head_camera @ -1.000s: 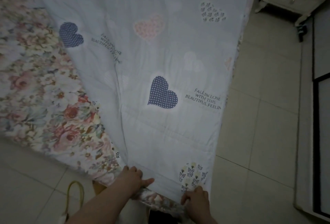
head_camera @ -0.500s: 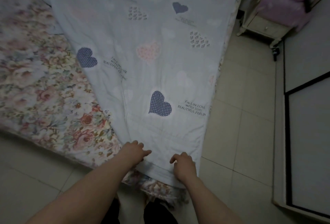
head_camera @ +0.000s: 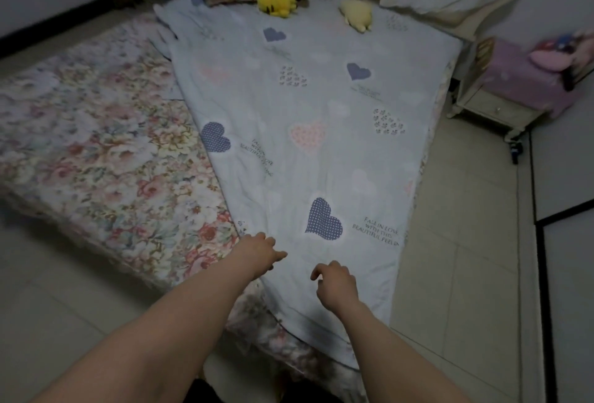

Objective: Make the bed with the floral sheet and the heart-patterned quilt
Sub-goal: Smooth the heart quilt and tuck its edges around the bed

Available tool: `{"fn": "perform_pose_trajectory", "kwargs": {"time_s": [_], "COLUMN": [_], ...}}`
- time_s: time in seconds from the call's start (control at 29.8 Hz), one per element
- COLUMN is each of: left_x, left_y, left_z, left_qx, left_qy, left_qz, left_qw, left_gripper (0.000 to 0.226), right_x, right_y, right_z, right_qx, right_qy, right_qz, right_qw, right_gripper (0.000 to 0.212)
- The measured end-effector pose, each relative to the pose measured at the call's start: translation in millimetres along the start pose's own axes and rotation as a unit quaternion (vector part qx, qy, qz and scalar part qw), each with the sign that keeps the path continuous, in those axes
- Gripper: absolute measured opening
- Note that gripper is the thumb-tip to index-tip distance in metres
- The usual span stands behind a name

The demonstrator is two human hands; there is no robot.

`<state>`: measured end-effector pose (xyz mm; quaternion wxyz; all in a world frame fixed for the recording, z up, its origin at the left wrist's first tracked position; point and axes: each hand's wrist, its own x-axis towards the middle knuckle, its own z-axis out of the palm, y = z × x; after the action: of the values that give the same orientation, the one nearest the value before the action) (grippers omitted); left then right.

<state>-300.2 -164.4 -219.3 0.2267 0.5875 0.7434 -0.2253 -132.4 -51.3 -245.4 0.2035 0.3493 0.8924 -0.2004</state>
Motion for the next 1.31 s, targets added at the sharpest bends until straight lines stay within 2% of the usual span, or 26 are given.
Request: {"fn": "perform_pose_trajectory", "kwargs": {"time_s": [0.2, 0.34, 0.54, 0.8, 1.01, 1.17, 1.31], "left_x": [-47, -67, -75, -66, -54, -31, -15], "left_y": [-104, -168, -246, -327, -411, -499, -575], "left_z": [20, 27, 8, -25, -15, -7, -7], "left_qx": [0.005, 0.015, 0.051, 0.031, 0.034, 0.055, 0.082], "left_qy": [0.004, 0.025, 0.049, 0.087, 0.067, 0.066, 0.072], "left_qz": [-0.025, -0.028, -0.039, -0.093, -0.109, -0.082, -0.042], "left_qw": [1.0, 0.999, 0.997, 0.991, 0.991, 0.993, 0.993], "left_gripper": [0.051, 0.05, 0.053, 0.053, 0.053, 0.053, 0.055], "right_x": [16, 32, 63, 128, 180, 232, 267], "right_y": [-102, -168, -226, -275, -342, -424, -485], "right_z": [-4, -12, -41, -89, -108, -117, -120], "right_qx": [-0.024, -0.016, -0.006, -0.046, -0.039, -0.021, 0.003], "right_qy": [0.011, 0.047, 0.107, 0.153, 0.178, 0.207, 0.239], "right_qz": [-0.033, -0.05, -0.063, -0.113, -0.149, -0.152, -0.107], "right_qw": [0.999, 0.998, 0.992, 0.981, 0.972, 0.966, 0.965], "right_gripper": [0.033, 0.034, 0.033, 0.033, 0.032, 0.032, 0.031]}}
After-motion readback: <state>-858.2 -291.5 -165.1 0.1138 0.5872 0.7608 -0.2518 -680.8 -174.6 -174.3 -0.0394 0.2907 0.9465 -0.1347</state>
